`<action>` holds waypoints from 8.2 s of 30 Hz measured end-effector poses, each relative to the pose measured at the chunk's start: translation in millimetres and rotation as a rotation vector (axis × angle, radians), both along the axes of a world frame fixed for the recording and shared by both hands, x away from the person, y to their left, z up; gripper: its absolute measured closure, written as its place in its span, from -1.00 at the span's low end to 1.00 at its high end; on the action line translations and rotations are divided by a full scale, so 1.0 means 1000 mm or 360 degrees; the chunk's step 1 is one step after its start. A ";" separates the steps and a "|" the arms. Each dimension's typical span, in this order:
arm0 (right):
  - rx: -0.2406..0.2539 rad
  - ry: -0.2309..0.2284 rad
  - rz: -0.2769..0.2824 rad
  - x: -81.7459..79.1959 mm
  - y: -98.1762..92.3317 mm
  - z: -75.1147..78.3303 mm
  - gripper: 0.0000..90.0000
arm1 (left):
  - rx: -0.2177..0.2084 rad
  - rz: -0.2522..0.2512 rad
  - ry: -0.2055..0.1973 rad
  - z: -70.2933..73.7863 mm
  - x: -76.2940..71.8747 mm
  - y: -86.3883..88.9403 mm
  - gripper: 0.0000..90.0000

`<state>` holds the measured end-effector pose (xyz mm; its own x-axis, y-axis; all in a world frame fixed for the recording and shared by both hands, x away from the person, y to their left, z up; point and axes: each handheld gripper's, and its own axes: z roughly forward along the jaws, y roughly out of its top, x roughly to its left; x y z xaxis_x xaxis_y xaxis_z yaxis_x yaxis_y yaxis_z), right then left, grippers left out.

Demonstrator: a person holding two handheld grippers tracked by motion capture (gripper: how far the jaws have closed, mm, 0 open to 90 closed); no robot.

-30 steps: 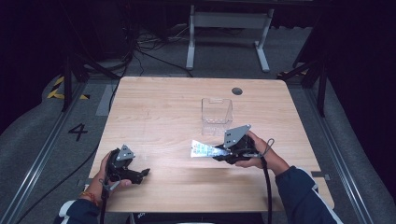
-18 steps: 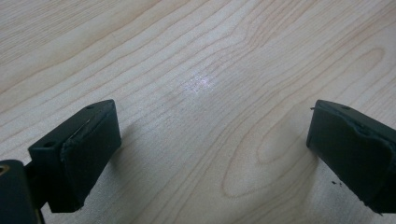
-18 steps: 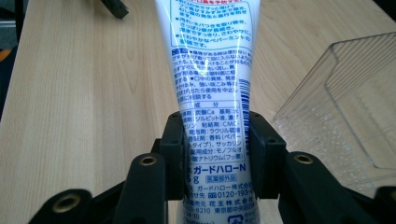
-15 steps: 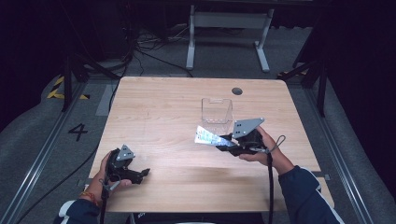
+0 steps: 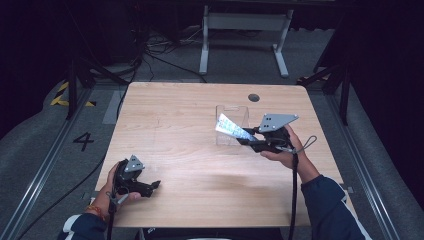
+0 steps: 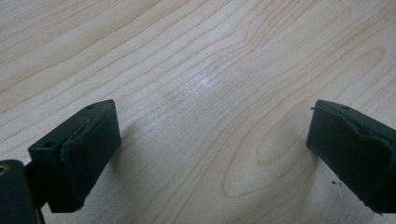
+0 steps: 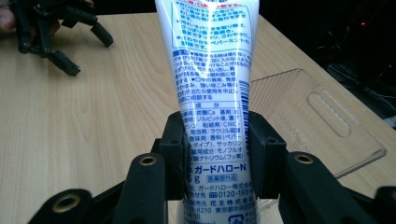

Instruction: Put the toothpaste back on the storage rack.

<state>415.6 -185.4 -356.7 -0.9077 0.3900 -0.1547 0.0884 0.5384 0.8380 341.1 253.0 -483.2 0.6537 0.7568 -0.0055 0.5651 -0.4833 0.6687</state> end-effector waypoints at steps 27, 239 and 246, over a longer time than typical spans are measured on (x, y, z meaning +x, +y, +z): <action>0.0100 -0.0018 -0.0077 0.054 0.024 0.015 0.43 | 0.0004 -0.0003 -0.0016 0.000 0.001 0.000 -0.92; -0.0080 0.0372 -0.0726 -0.076 -0.166 -0.130 -0.60 | 0.0007 0.0025 0.0017 0.000 0.000 -0.003 -0.98; -0.0078 0.0377 -0.0752 -0.076 -0.166 -0.130 -0.63 | 0.0010 0.0023 0.0016 0.000 0.001 -0.003 -0.98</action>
<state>339.5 -351.9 -486.6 -0.6472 0.7623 0.0050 0.5148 0.4322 0.7404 341.8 250.2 -483.2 0.6424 0.7663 -0.0074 0.5789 -0.4789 0.6599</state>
